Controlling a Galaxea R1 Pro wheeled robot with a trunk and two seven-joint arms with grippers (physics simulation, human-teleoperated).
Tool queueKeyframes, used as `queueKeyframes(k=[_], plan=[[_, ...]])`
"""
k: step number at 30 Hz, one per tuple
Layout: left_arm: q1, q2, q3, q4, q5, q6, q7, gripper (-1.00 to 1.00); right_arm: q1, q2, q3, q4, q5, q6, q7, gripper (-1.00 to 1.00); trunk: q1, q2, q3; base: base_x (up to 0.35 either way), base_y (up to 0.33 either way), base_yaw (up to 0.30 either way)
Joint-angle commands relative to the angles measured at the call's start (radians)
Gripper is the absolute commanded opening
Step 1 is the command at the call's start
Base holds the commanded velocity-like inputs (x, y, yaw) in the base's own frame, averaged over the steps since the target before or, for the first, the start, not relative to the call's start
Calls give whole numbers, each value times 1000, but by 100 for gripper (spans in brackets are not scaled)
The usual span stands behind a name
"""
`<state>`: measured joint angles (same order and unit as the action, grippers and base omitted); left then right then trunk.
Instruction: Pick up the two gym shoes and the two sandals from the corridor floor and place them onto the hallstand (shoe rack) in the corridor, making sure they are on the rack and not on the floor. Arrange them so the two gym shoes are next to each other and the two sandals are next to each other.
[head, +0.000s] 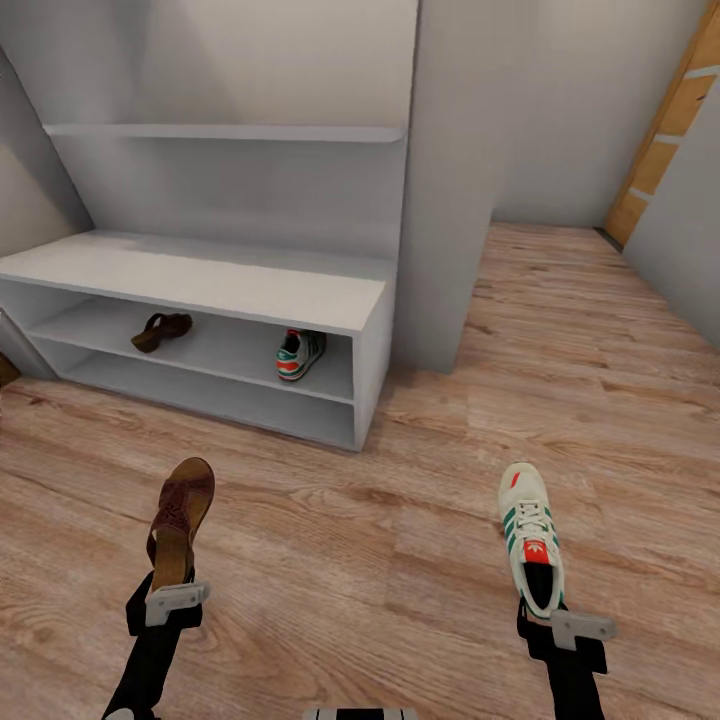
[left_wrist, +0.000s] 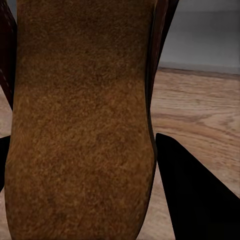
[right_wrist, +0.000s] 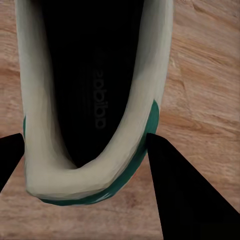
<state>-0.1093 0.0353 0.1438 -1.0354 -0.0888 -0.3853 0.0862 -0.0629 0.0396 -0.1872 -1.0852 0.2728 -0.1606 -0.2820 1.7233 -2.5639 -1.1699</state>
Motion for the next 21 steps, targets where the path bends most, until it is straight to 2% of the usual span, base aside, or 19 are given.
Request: queueKeyframes(k=[1,15,21], plan=[[0,0,0,0,-2,0,0,-100,0,0,0,0,-1,0,0,-100,0,0,0,0,186,-5],[0,0,0,0,-2,0,0,-100,0,0,1,-2,-1,0,0,-100,0,0,0,0,248,-1],[0,0,-1,0,-3,0,0,-100,0,0,1,-1,-1,0,0,-100,0,0,0,0,127,-26]])
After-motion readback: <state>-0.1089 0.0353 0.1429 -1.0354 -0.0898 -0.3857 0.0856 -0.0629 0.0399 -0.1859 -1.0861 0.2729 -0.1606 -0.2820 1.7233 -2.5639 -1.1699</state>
